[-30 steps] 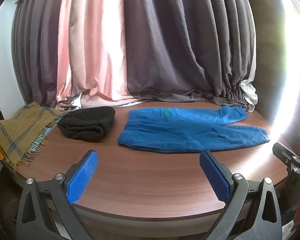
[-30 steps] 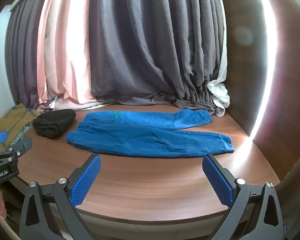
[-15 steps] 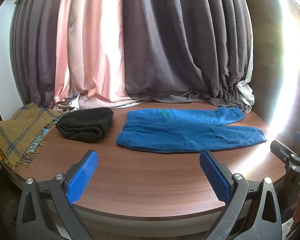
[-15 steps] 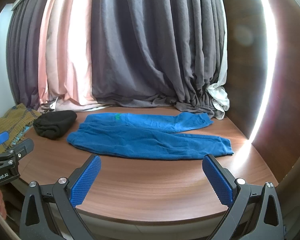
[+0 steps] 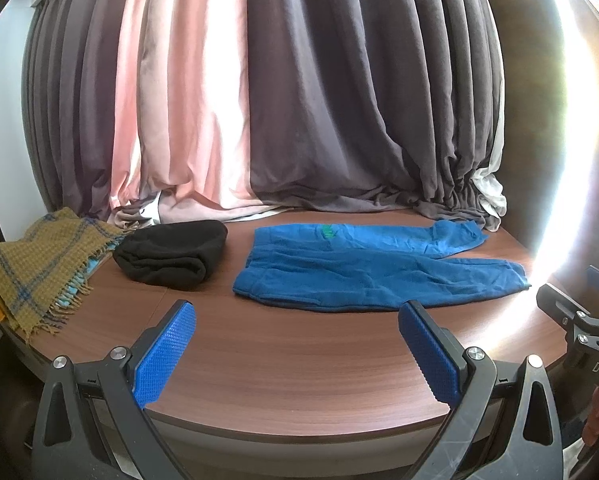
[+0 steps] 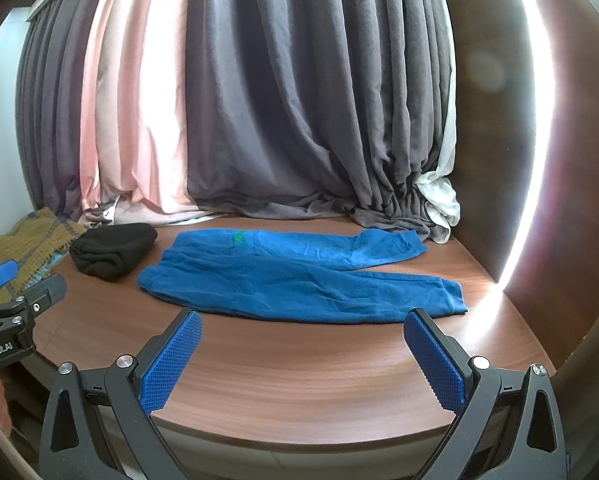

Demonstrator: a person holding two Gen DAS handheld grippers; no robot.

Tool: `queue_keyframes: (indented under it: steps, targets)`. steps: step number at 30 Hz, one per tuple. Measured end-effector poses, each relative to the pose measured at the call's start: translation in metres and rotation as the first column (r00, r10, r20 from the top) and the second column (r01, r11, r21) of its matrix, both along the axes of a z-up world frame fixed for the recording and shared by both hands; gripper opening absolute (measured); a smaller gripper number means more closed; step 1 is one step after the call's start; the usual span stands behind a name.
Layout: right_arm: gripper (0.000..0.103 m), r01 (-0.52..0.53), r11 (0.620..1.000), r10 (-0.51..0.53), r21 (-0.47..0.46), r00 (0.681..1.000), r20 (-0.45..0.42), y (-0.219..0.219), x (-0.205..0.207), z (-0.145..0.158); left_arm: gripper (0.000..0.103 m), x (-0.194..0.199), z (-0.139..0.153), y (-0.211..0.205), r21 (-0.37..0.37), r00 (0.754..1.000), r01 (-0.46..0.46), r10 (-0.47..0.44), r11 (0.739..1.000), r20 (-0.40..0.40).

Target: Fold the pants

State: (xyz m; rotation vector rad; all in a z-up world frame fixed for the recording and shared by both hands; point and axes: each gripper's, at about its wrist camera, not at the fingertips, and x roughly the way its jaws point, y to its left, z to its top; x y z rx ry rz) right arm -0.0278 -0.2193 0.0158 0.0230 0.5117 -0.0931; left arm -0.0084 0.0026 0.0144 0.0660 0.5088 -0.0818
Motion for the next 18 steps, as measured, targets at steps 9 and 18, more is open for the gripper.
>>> queue_keyframes:
  steps: [9,18]
  targets:
    - [0.102,-0.004,1.000,0.004,-0.004,1.000,0.008,0.0030,-0.0008,0.0032,0.103,-0.0024,0.0026,0.0004,-0.008,1.000,0.002,-0.002,1.000,0.008]
    - [0.102,-0.015,1.000,0.015,-0.007,1.000,0.009,0.0037,0.0011,0.0046,0.103,-0.0014,0.0042,0.0012,-0.010,1.000,0.002,-0.002,1.000,0.012]
